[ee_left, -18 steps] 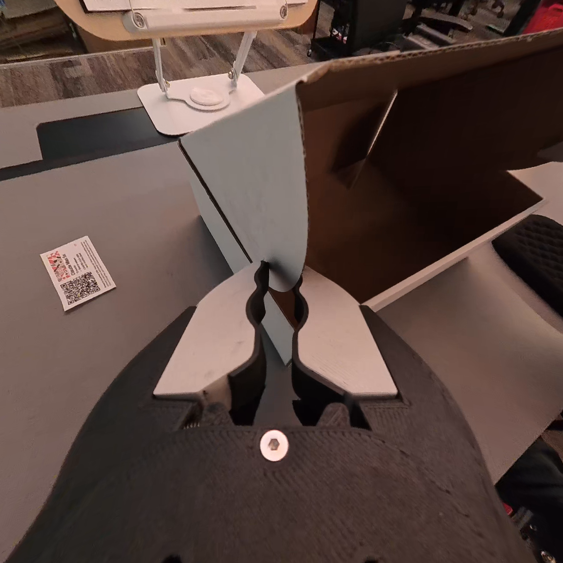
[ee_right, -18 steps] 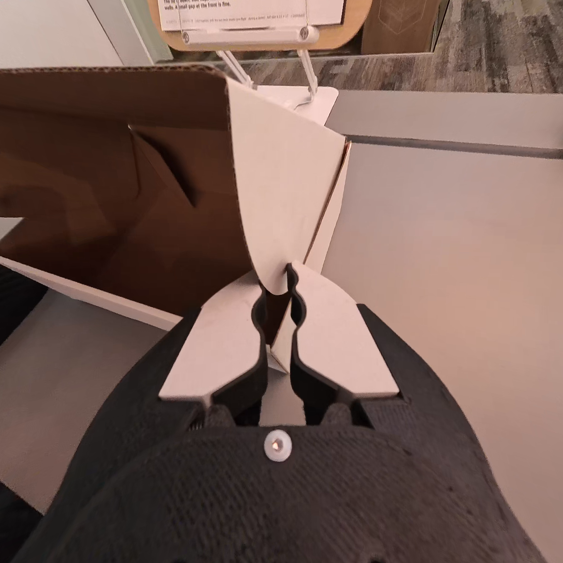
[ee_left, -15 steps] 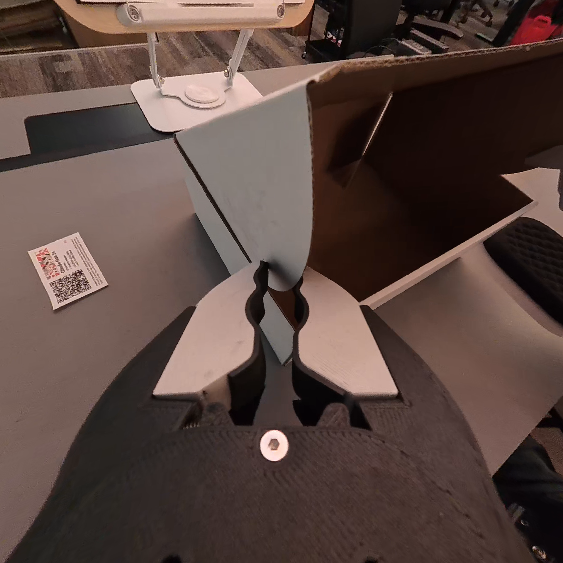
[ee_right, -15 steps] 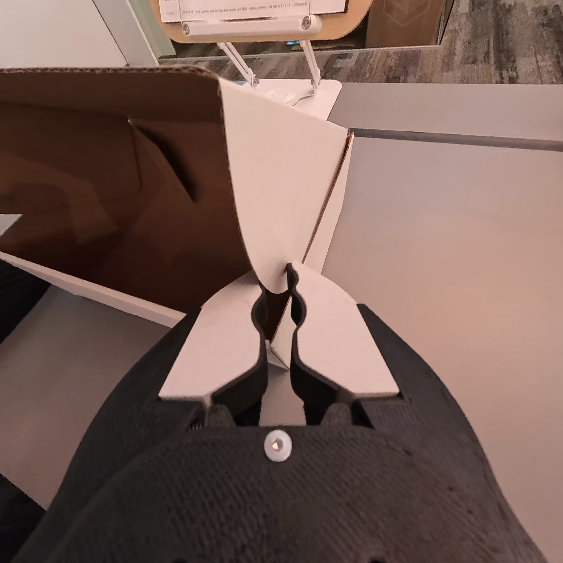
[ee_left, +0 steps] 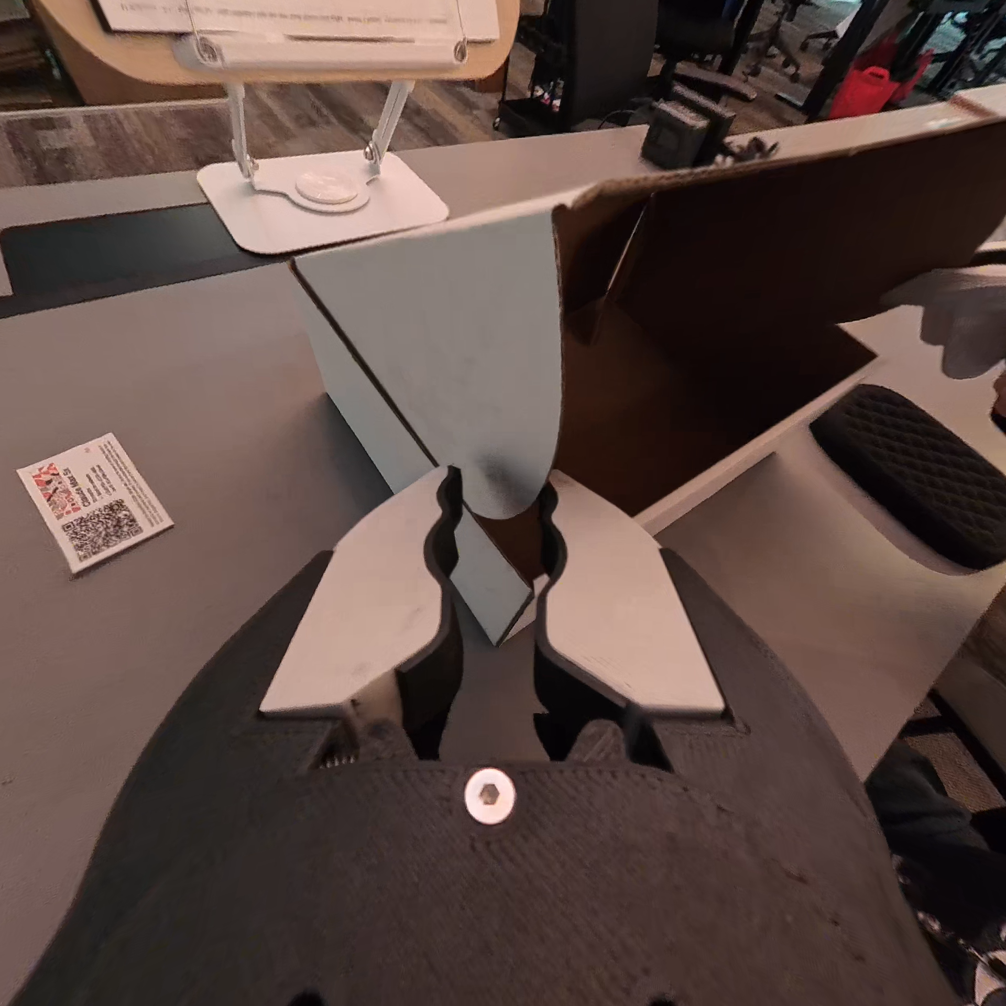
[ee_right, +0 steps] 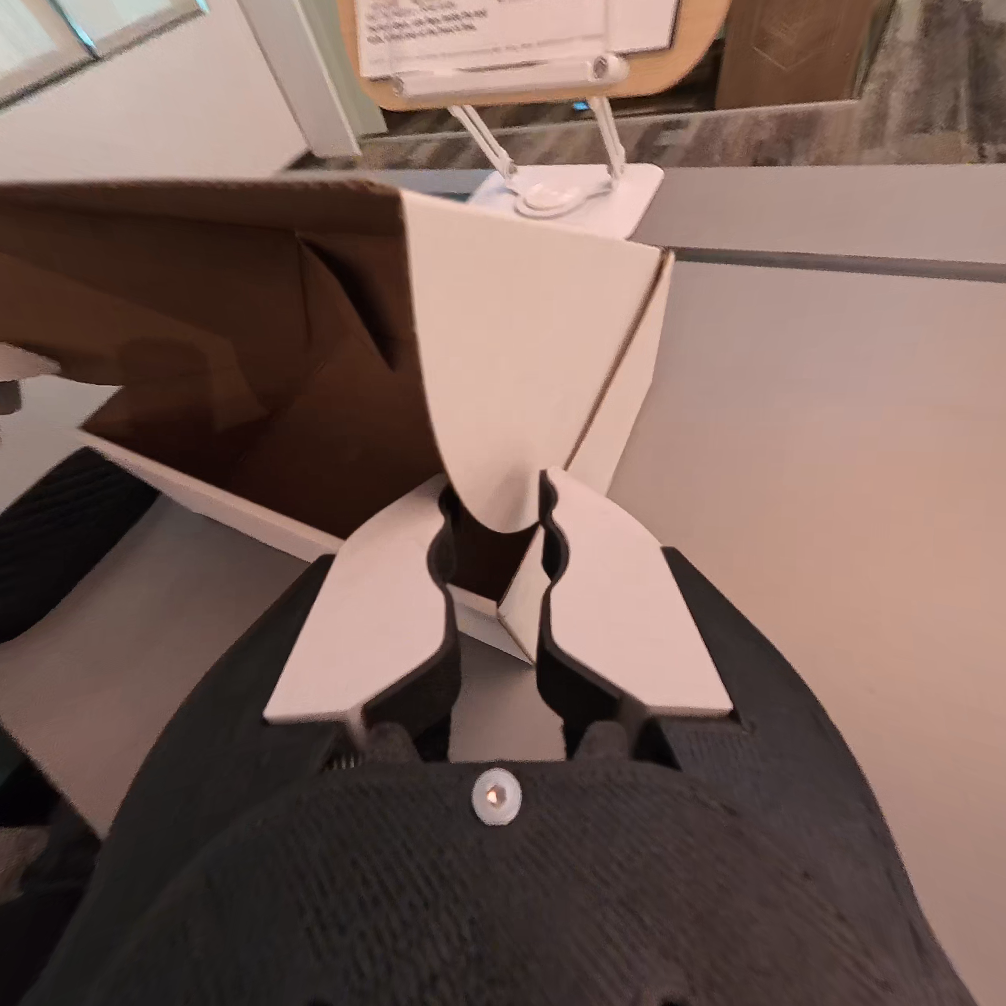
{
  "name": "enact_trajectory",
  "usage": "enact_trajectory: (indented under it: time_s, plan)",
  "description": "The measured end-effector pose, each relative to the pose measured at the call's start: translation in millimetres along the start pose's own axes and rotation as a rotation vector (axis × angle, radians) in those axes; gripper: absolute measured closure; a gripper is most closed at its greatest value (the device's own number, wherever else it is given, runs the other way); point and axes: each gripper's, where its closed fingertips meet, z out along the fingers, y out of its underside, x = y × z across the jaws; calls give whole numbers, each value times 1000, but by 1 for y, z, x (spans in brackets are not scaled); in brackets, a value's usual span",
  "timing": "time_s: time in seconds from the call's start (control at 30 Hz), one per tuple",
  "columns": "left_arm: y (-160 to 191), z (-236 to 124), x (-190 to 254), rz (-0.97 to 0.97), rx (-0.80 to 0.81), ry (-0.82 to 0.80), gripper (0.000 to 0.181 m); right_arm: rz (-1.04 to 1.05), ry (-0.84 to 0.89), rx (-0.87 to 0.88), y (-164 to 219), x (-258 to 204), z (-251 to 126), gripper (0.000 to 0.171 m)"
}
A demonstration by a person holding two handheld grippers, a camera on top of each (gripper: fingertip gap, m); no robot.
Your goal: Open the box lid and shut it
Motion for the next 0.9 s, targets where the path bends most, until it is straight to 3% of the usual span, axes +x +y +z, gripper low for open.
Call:
enact_trajectory:
  time_s: [0.2, 0.37, 0.67, 0.83, 0.9]
  plan:
    - [-30, -45, -3, -136, 204, 179, 141, 47, -139, 150, -25, -5, -34, 124]
    - [-44, -66, -11, -171, 316, 204, 141, 60, -148, 268, -44, -1, -59, 123]
    - [-65, -57, -45, -257, 384, 147, 136, 127, -265, 366, -75, -2, -67, 123]
    - [-68, -33, -35, -438, 248, 368, 109, 241, -284, 233, -82, 15, -40, 119]
    - [-64, -25, -32, -469, 226, 389, 106, 275, -319, 151, -75, 13, -27, 112]
